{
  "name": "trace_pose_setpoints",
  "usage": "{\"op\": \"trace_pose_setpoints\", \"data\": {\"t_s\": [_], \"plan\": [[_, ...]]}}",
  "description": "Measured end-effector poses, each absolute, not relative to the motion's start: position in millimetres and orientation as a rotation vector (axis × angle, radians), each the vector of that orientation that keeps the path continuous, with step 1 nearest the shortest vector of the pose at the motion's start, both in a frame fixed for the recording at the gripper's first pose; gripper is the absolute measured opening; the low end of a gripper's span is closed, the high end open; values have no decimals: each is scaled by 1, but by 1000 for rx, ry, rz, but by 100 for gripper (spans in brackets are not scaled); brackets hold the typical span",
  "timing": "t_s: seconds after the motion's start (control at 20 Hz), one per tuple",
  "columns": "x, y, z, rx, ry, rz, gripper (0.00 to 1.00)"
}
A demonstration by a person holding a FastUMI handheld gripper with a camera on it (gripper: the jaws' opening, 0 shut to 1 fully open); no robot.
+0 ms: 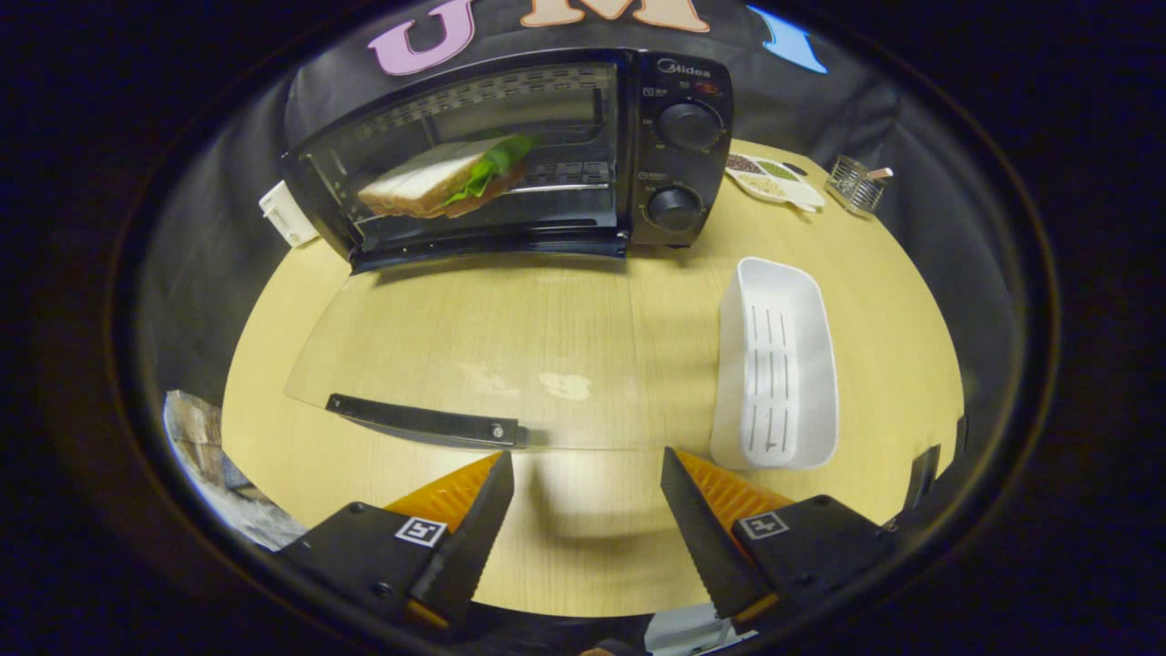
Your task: Open the toaster oven, put the food inside, and close the toaster oven door.
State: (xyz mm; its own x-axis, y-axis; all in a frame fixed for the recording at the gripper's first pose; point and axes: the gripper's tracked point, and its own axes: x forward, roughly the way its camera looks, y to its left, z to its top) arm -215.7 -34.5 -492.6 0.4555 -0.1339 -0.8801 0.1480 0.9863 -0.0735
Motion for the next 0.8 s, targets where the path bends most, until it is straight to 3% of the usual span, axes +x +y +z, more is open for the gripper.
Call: {"op": "trace_pose_setpoints", "data": {"t_s": [0.8], "plan": [[-191,-34,-431,48,917,-146,99]]}}
